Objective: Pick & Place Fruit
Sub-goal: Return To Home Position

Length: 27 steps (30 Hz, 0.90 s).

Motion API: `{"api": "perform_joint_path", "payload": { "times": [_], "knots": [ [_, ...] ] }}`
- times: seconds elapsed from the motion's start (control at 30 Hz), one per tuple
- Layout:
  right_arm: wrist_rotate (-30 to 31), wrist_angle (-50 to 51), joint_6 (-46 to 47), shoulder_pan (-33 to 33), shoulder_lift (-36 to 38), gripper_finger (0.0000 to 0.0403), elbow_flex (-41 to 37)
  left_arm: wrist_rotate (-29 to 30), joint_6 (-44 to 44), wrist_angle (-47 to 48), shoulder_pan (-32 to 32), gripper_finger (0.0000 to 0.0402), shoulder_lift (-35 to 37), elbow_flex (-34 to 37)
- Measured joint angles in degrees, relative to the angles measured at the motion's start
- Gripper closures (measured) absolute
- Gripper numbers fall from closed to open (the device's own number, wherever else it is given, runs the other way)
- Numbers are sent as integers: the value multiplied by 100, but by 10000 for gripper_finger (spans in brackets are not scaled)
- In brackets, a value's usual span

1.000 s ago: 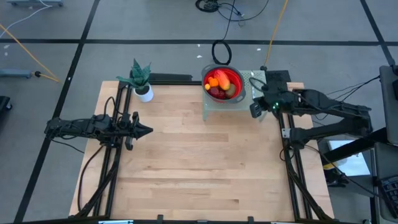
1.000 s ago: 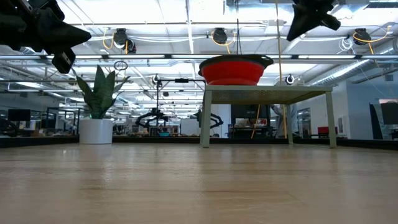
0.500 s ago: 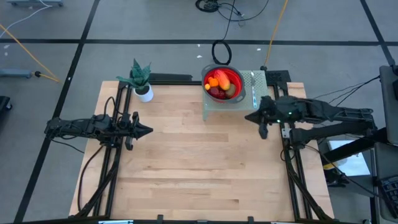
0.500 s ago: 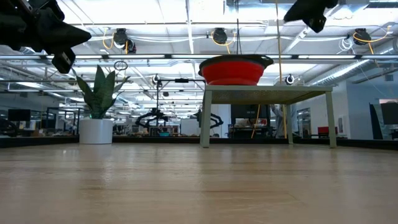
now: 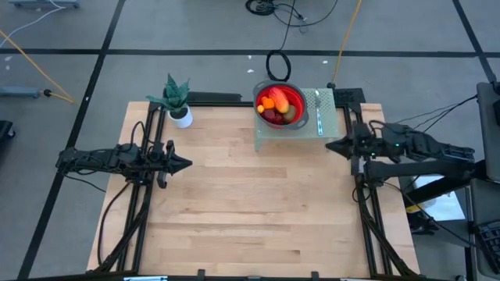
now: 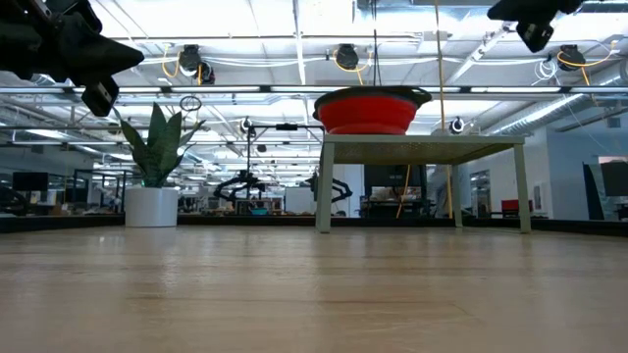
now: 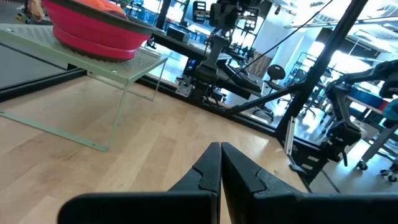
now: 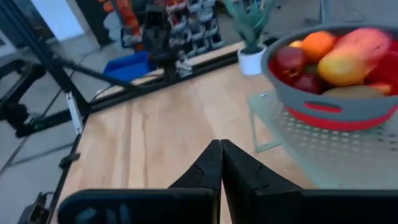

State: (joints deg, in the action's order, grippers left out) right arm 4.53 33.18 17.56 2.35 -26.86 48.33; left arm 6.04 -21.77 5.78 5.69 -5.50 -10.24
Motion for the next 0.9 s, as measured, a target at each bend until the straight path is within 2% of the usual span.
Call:
{"api": "perform_joint_path", "payload": {
  "times": [0.13,0.33,0.73,0.9],
  "knots": [
    [-36,13,14,0,449,403,-274,-2,-147,0,1,392,0,0],
    [-525,-277,21,0,987,403,-727,-4,29,0,0,392,0,0],
    [-611,-722,40,0,1659,403,-1626,0,256,13,0,392,-2,0],
    [-612,-1427,58,0,1966,403,-2246,0,255,15,0,392,-1,0]
  ]
}}
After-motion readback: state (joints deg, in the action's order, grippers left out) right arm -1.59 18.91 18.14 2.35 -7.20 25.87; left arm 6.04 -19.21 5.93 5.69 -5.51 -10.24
